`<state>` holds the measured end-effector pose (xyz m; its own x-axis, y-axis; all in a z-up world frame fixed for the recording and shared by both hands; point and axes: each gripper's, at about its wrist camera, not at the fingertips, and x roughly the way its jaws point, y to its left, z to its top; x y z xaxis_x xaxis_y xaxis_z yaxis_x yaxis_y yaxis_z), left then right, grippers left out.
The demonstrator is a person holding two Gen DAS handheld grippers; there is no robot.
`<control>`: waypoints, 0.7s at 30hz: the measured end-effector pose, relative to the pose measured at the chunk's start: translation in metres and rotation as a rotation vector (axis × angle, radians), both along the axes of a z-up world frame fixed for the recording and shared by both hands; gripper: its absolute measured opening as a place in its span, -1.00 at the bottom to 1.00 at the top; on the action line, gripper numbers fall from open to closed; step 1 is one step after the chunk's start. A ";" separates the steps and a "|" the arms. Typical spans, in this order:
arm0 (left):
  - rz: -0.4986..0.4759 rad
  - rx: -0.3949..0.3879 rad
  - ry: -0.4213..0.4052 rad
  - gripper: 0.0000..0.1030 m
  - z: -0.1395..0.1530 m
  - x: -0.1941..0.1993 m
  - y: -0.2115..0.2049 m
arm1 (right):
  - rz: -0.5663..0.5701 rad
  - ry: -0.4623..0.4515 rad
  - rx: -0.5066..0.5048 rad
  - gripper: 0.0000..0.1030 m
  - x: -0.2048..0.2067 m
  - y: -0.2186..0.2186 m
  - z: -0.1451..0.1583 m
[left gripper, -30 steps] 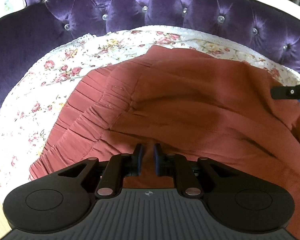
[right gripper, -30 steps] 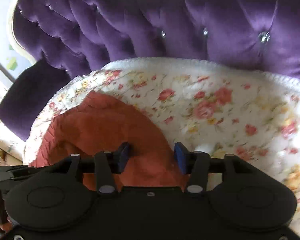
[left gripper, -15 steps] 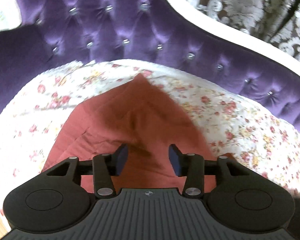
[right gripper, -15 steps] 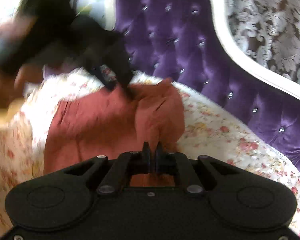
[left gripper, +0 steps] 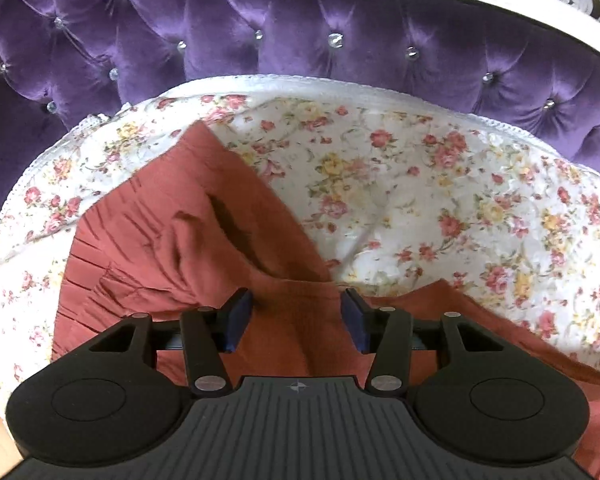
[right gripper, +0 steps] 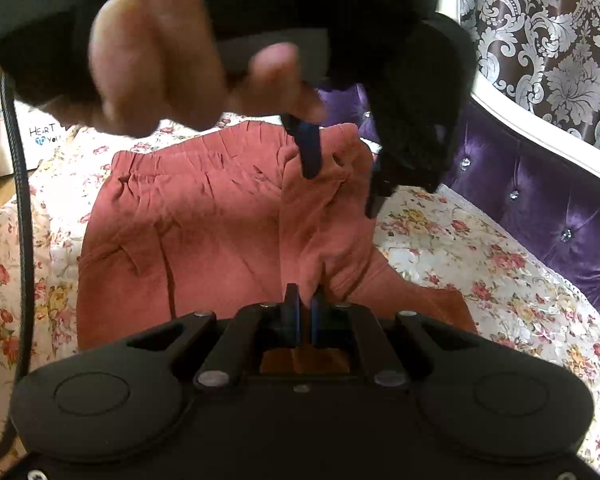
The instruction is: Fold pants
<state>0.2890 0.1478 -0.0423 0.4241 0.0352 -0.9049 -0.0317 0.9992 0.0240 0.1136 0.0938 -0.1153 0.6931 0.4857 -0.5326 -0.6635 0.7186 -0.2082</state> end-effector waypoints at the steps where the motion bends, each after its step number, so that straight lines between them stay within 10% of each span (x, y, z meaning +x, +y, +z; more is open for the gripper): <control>1: 0.001 0.011 0.001 -0.02 0.000 0.001 -0.003 | -0.002 -0.003 0.000 -0.74 0.000 0.000 -0.001; 5: -0.004 0.101 0.057 0.08 -0.016 0.009 -0.013 | -0.005 0.006 0.004 -0.74 0.001 0.000 -0.005; 7: 0.018 0.122 0.075 -0.49 -0.024 0.011 -0.011 | -0.009 0.007 0.004 -0.74 0.001 0.000 -0.006; 10: 0.023 0.096 0.038 -0.71 -0.015 0.001 -0.003 | -0.027 0.002 0.029 -0.75 -0.001 -0.002 0.000; 21: 0.096 0.003 -0.152 -0.75 0.018 -0.107 0.062 | 0.019 -0.045 0.043 -0.74 -0.060 0.029 0.010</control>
